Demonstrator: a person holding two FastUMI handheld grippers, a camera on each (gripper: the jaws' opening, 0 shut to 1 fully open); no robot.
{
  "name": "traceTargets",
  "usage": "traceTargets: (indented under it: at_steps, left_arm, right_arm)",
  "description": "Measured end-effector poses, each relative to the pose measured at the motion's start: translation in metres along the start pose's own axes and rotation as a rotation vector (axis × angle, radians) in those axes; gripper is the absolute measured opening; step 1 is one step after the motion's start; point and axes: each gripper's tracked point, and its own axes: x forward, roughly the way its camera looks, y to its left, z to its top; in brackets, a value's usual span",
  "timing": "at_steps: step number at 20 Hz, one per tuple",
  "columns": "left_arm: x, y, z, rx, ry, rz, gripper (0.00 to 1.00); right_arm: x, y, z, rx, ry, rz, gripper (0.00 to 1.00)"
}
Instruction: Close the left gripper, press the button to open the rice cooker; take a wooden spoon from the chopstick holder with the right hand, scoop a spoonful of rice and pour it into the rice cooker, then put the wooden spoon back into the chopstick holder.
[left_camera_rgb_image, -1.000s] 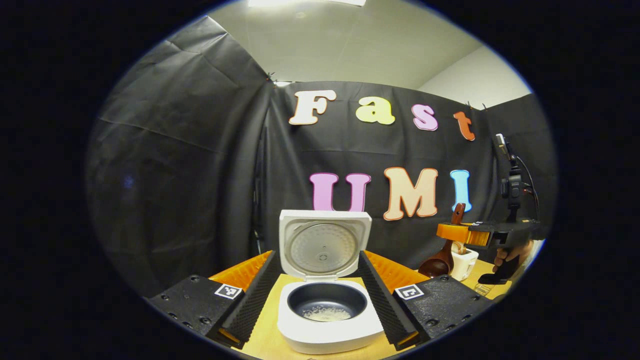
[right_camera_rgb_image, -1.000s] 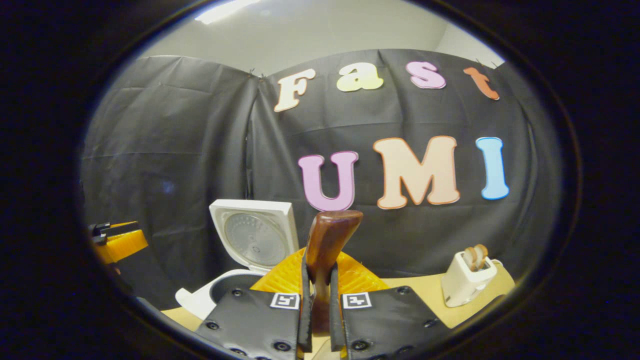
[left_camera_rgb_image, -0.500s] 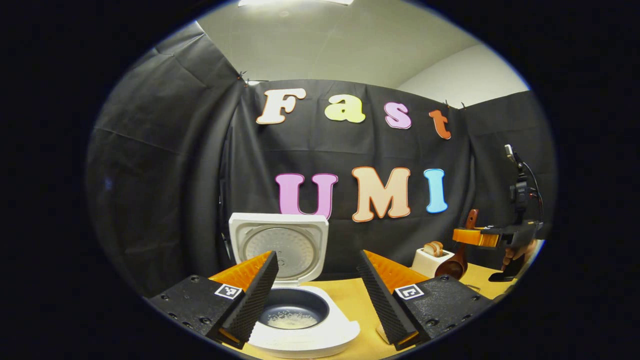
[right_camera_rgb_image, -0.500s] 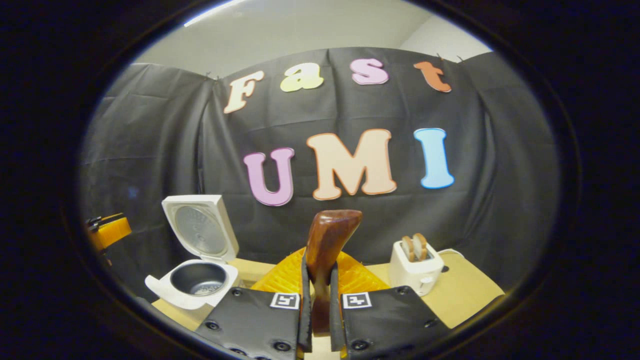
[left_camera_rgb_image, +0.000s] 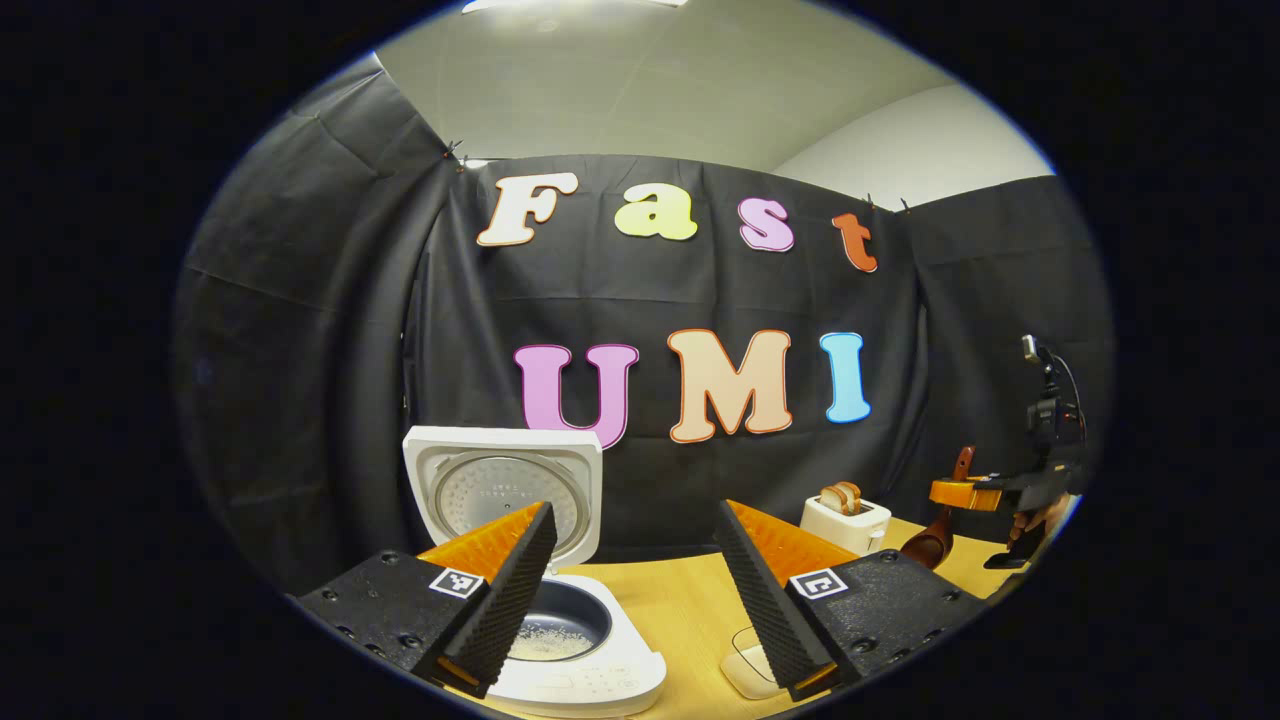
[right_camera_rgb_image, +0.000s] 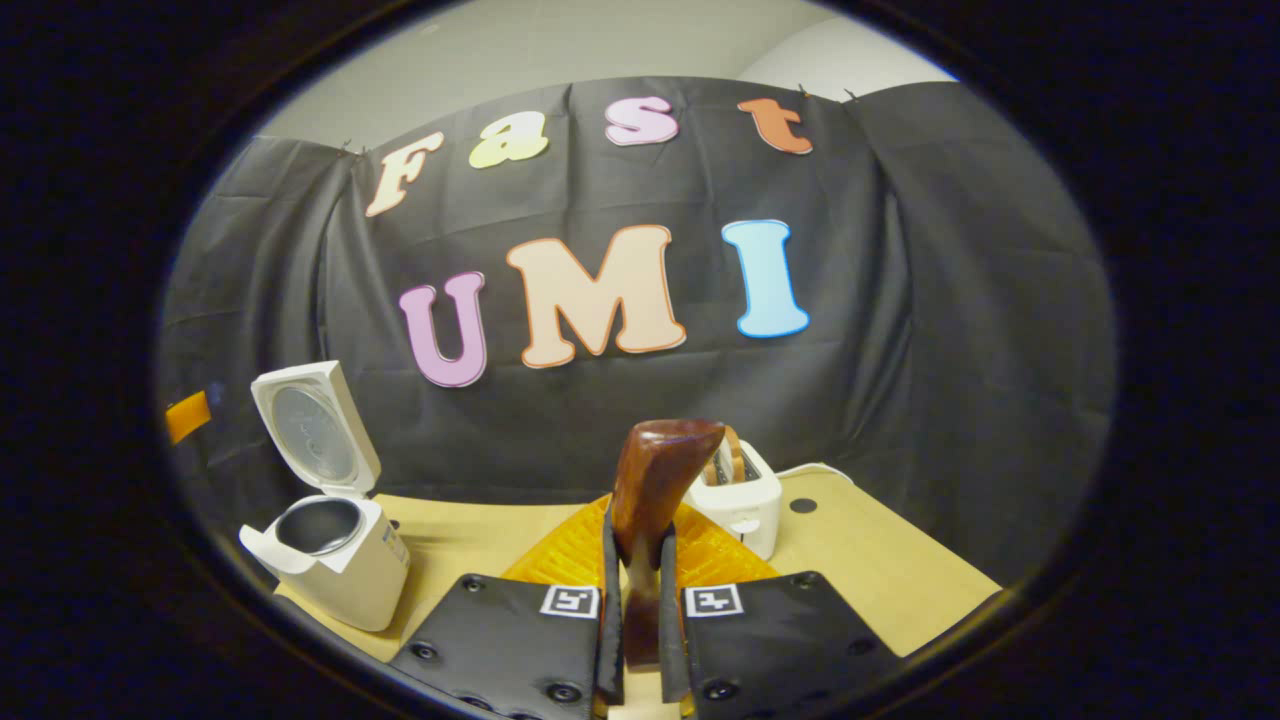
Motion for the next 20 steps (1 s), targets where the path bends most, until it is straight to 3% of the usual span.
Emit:
traceTargets:
  at_steps: [8, 20]
  left_arm:
    - [0.003, -0.016, 0.002, 0.036, 0.011, 0.007, 0.92]
    - [-0.004, -0.01, -0.004, 0.036, 0.041, 0.062, 0.95]
  right_arm:
    - [0.024, -0.049, -0.052, 0.029, 0.076, -0.058, 0.16]
    - [0.041, -0.072, -0.144, 0.165, 0.263, -0.089, 0.16]
